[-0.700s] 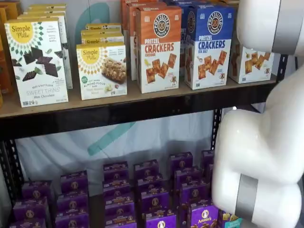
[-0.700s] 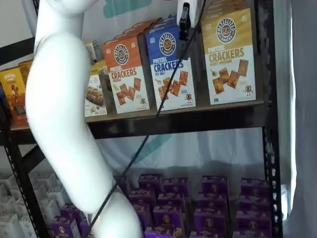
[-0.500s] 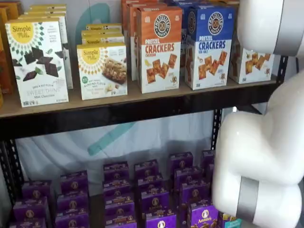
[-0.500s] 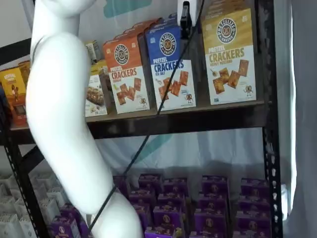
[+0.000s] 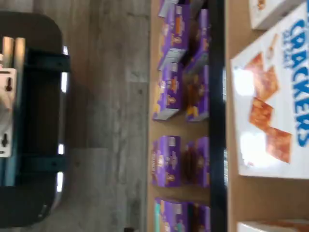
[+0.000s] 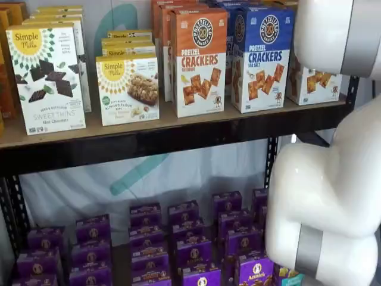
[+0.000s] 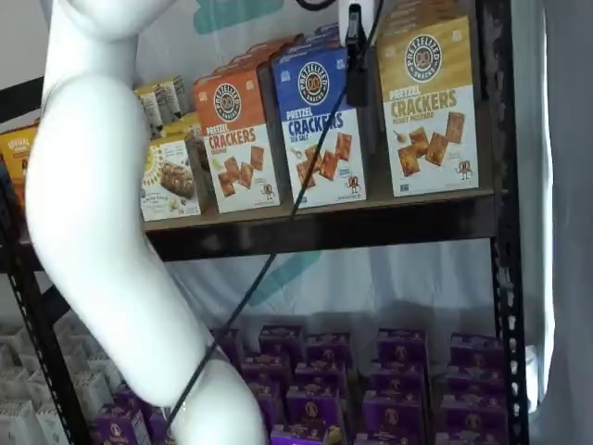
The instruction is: Retrieve the yellow and white box located on the top shelf, the sixth one from the left
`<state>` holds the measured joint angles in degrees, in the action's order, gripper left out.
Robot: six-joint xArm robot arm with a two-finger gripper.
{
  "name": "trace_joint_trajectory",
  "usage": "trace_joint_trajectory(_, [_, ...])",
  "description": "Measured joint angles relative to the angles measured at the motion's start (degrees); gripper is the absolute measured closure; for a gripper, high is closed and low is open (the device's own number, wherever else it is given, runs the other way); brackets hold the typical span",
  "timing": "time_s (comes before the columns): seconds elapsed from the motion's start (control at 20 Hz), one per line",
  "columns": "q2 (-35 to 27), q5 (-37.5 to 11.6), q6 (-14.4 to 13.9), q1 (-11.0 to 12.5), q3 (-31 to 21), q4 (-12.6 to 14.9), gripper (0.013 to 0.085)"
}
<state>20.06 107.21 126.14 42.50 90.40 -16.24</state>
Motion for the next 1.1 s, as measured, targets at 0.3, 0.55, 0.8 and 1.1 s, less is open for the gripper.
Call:
trace_joint_trajectory(0.3, [-0.9,-2.1,0.8,4.2,1.1,-7.9,0.013])
trace_joint_trajectory(0.55, [-2.6,-1.8,-0.1,7.0,3.4,-14.5,0.013])
trace_joint_trajectory(0.8, [-2.8,-6.2,0.0,6.8,3.0,-16.3,0.013])
trace_joint_trajectory(1.1, [-4.8,-11.3,-0.2,4.4,3.5,-15.7,0.013])
